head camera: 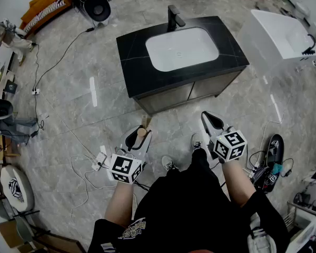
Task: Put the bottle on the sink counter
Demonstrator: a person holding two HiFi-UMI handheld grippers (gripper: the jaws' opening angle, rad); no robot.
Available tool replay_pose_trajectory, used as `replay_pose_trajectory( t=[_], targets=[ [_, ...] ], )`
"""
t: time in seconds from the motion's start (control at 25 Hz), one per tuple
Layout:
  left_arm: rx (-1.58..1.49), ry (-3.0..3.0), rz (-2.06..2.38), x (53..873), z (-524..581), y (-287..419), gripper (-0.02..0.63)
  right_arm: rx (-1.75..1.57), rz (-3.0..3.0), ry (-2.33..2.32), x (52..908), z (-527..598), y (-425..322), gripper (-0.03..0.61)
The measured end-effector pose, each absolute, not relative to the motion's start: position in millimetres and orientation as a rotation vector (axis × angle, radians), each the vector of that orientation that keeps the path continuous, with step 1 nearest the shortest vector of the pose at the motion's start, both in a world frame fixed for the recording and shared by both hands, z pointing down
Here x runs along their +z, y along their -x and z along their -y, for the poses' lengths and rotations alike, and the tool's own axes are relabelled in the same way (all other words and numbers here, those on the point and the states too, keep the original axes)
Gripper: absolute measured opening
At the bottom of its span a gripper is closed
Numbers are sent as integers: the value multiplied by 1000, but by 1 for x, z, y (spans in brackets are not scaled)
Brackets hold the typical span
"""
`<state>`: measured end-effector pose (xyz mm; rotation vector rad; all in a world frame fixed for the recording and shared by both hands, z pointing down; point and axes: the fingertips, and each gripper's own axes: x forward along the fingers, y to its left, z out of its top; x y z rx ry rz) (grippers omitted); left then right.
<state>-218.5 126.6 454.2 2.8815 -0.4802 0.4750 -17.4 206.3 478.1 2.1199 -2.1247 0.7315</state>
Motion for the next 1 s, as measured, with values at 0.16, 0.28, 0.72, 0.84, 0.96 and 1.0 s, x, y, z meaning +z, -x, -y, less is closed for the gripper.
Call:
replay_pose_trajectory(
  t=[0.16,0.28,0.72,0.84,0.96,1.0],
  targets=[
    [469,-2881,480,454,-127,217,130,738,2126,-2125,479,-207,15,26],
    [469,-2879,478,455,-127,216,129,747,2140,-2138,477,-207,14,28],
    [466,-2874,494,453,-123,204,129,727,2141,-2152,471,-205,-2,28],
    [474,-2868,499,454,-123,198,129,724,2145,-2142,470,-203,-8,28],
    [475,-2863,510,453,-121,191,130,728,2149,-2132,470,-199,-17,28],
    [475,-2862,514,454,-120,188,129,731,2150,-2129,471,-197,-20,28]
  ],
)
